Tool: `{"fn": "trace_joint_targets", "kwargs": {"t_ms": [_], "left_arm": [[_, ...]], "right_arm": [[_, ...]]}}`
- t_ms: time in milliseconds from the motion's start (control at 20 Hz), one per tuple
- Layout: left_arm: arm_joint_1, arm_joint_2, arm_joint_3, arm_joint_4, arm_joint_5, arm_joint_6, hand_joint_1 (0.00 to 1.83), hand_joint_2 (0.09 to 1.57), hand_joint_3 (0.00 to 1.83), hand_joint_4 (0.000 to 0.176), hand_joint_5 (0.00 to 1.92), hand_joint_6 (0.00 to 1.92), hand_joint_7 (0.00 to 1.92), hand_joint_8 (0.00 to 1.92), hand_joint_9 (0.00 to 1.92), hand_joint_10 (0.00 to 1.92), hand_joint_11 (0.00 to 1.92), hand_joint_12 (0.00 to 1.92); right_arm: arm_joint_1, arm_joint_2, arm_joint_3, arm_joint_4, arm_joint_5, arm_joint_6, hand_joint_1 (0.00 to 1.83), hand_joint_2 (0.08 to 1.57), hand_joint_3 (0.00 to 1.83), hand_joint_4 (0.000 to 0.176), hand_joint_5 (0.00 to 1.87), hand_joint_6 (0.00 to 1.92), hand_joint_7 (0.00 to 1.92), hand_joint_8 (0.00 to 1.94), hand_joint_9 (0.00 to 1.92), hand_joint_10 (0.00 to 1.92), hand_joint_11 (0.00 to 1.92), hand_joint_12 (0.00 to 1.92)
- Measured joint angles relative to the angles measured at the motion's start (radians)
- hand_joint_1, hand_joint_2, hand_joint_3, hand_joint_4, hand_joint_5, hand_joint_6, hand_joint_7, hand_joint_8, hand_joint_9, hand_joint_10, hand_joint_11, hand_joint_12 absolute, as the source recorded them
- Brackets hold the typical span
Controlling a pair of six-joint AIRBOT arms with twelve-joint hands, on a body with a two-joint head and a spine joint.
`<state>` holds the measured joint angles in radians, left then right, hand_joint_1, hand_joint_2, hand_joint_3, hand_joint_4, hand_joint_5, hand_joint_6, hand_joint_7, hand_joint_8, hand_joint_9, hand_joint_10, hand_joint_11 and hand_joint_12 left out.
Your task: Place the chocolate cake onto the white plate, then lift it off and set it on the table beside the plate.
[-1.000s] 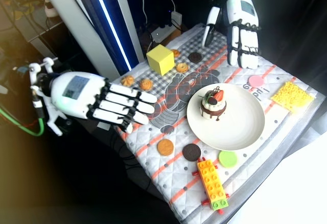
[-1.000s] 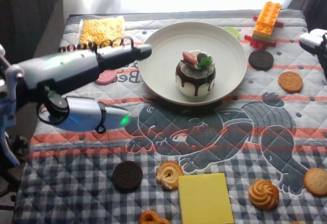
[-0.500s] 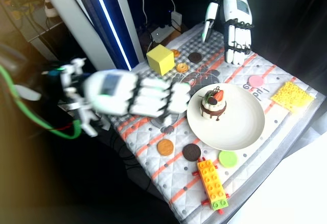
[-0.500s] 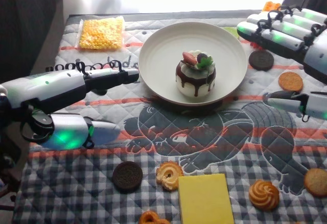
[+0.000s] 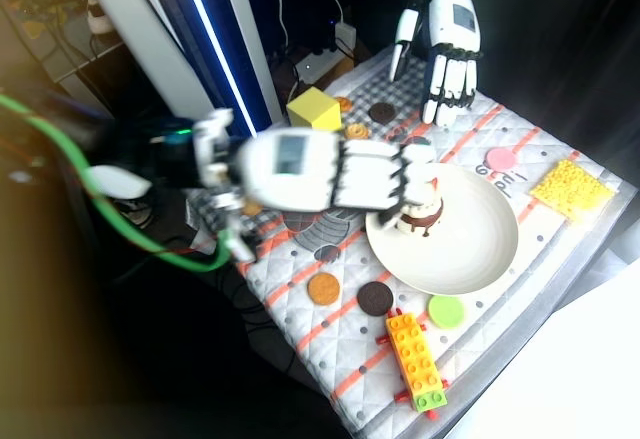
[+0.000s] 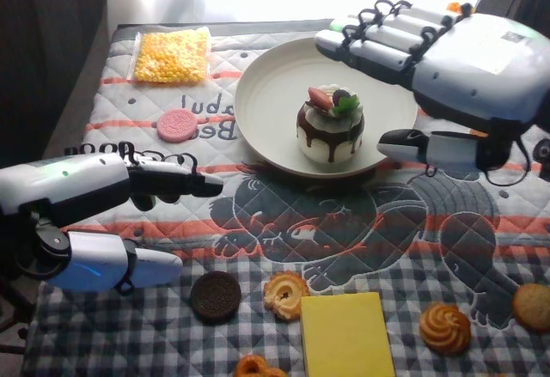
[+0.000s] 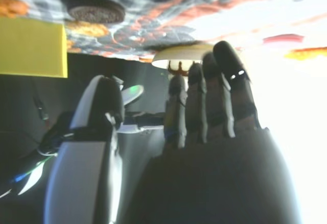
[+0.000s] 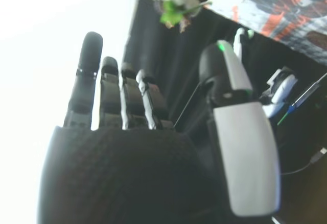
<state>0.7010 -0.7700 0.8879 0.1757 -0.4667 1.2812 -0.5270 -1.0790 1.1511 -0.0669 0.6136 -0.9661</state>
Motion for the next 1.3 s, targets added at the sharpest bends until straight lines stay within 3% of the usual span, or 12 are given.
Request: {"fn": "trace_joint_targets", "kwargs": {"t_ms": [50,200,550,600,650,700,750,800,900,1000,1100,1300], "left_arm": [[0.000,0.000,-0.002,0.006,0.004,-0.001,0.83,1.21,0.00,0.027,0.39,0.03,0.33,0.01,0.07,0.73,0.00,1.39],[0.000,0.000,-0.004,0.013,0.002,-0.003,0.85,1.20,0.00,0.026,0.38,0.02,0.33,0.00,0.05,0.73,0.00,1.35],[-0.010,-0.002,-0.004,0.025,0.003,-0.004,0.78,1.24,0.01,0.018,0.39,0.00,0.33,0.00,0.17,0.45,0.00,1.35],[-0.010,-0.005,-0.004,0.025,0.000,-0.004,0.76,1.25,0.01,0.010,0.38,0.00,0.33,0.00,0.17,0.45,0.00,1.35],[-0.010,-0.007,-0.004,0.026,0.002,-0.004,0.75,1.25,0.00,0.017,0.37,0.00,0.33,0.00,0.18,0.44,0.00,1.31],[-0.010,-0.010,-0.004,0.029,0.002,-0.004,0.72,1.26,0.00,0.021,0.36,0.00,0.32,0.00,0.18,0.43,0.00,1.28],[-0.011,-0.011,-0.004,0.030,0.002,-0.004,0.70,1.27,0.00,0.023,0.35,0.00,0.32,0.00,0.18,0.43,0.00,1.30],[-0.011,-0.011,-0.004,0.031,0.001,-0.004,0.69,1.28,0.00,0.026,0.35,0.00,0.31,0.00,0.18,0.44,0.00,1.34],[-0.011,-0.011,-0.003,0.030,0.002,-0.004,0.64,1.29,0.00,0.027,0.35,0.00,0.30,0.00,0.15,0.43,0.00,1.26],[-0.011,-0.012,-0.003,0.030,0.001,-0.004,0.64,1.29,0.00,0.032,0.35,0.00,0.30,0.00,0.16,0.43,0.00,1.23],[-0.011,-0.013,-0.003,0.030,0.000,-0.005,0.60,1.30,0.00,0.051,0.33,0.00,0.28,0.00,0.14,0.42,0.00,1.23],[-0.010,-0.012,0.000,0.028,-0.002,-0.013,0.67,1.28,0.00,0.039,0.38,0.01,0.29,0.00,0.12,0.51,0.00,1.34]], "right_arm": [[0.005,-0.016,0.016,0.008,-0.021,0.000,0.81,1.22,0.00,0.029,0.00,0.00,0.01,0.00,0.07,0.22,0.00,1.47],[0.019,-0.063,0.056,0.011,-0.077,0.000,0.85,1.21,0.00,0.000,0.01,0.00,0.02,0.01,0.02,0.02,0.00,0.66],[0.055,-0.158,0.128,0.003,-0.137,0.000,0.89,1.21,0.00,0.000,0.07,0.00,0.04,0.00,0.04,0.00,0.00,0.50],[0.060,-0.172,0.144,0.005,-0.150,0.000,0.98,1.23,0.00,0.000,0.15,0.02,0.13,0.02,0.13,0.03,0.00,0.70],[0.063,-0.182,0.156,0.005,-0.165,0.000,1.22,1.26,0.02,0.000,0.35,0.03,0.57,1.19,0.56,1.04,0.48,1.63],[0.067,-0.193,0.166,0.008,-0.167,0.000,1.27,1.26,0.00,0.000,0.51,0.07,0.66,1.42,0.70,1.19,0.67,1.70],[0.069,-0.198,0.172,0.007,-0.173,0.001,1.19,1.28,0.00,0.000,0.52,1.23,0.78,1.38,0.81,1.11,0.75,1.63],[0.075,-0.207,0.182,0.008,-0.177,0.002,1.16,1.26,0.00,0.000,0.64,1.37,0.78,1.38,0.83,1.20,0.76,1.70],[0.084,-0.209,0.185,0.005,-0.189,0.002,1.30,1.26,0.00,0.000,0.65,1.46,0.65,1.40,0.72,1.54,0.49,1.72],[0.094,-0.209,0.188,0.003,-0.201,0.002,1.17,1.27,0.00,0.000,0.66,1.49,0.70,1.38,0.65,1.20,0.47,1.62],[0.113,-0.206,0.181,-0.005,-0.222,0.000,1.30,1.27,0.00,0.000,0.62,1.44,0.66,1.43,0.70,1.57,0.49,1.70],[0.113,-0.146,0.100,-0.017,-0.157,0.001,1.14,1.32,0.00,0.000,0.61,1.57,0.62,1.50,0.59,1.34,0.48,1.68]]}}
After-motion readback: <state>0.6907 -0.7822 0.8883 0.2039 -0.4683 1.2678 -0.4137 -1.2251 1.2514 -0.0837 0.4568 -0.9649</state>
